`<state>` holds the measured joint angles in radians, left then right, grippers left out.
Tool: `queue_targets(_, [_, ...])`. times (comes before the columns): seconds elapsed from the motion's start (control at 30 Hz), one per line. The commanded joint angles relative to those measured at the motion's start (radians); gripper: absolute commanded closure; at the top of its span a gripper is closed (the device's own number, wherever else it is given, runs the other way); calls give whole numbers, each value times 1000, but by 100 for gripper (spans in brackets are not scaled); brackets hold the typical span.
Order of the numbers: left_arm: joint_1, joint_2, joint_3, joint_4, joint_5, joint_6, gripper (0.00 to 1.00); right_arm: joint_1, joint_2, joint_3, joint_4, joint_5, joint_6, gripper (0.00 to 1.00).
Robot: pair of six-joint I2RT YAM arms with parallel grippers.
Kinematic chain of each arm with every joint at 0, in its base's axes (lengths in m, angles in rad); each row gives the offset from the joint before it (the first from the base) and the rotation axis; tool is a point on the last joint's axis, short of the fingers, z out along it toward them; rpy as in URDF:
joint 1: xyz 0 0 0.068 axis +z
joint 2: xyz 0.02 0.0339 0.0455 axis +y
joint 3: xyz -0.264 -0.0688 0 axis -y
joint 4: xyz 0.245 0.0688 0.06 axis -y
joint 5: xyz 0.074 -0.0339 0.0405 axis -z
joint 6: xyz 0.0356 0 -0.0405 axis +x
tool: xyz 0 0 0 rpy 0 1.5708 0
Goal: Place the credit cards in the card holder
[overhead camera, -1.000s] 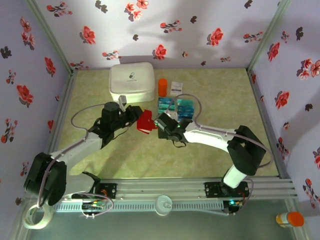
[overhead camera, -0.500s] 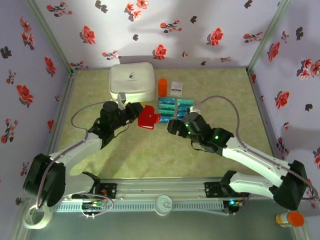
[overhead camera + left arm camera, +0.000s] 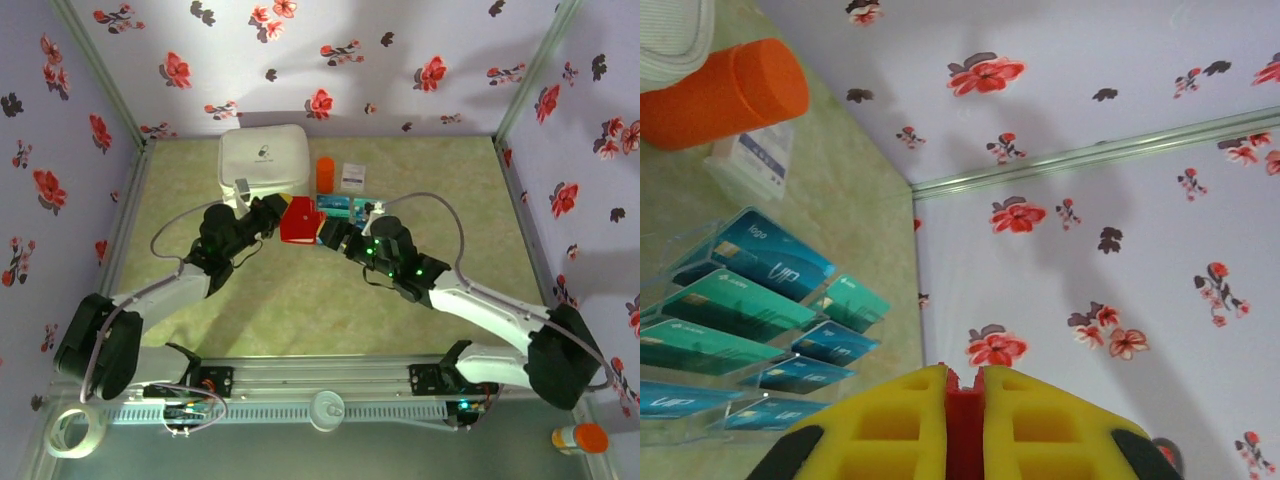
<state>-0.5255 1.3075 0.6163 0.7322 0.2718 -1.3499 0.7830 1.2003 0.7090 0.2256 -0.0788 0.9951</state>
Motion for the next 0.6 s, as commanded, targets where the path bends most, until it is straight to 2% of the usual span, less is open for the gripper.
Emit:
queue_targets(0.0, [-3,22,-20,147,-11,-74,100,-27,38,11,174,-48,55,27])
queue_targets(0.13, [-2,51,-29,229,-13,-122,100,-56,74,-16,252,-68,91,39])
queue_targets(0.23, [-4,72,-28,279,-12,-150,100,-73,109,-31,307,-96,116,44])
queue_targets(0.57, [-8,135,-23,387,-13,-203,100,-100,204,-61,505,-194,207,50])
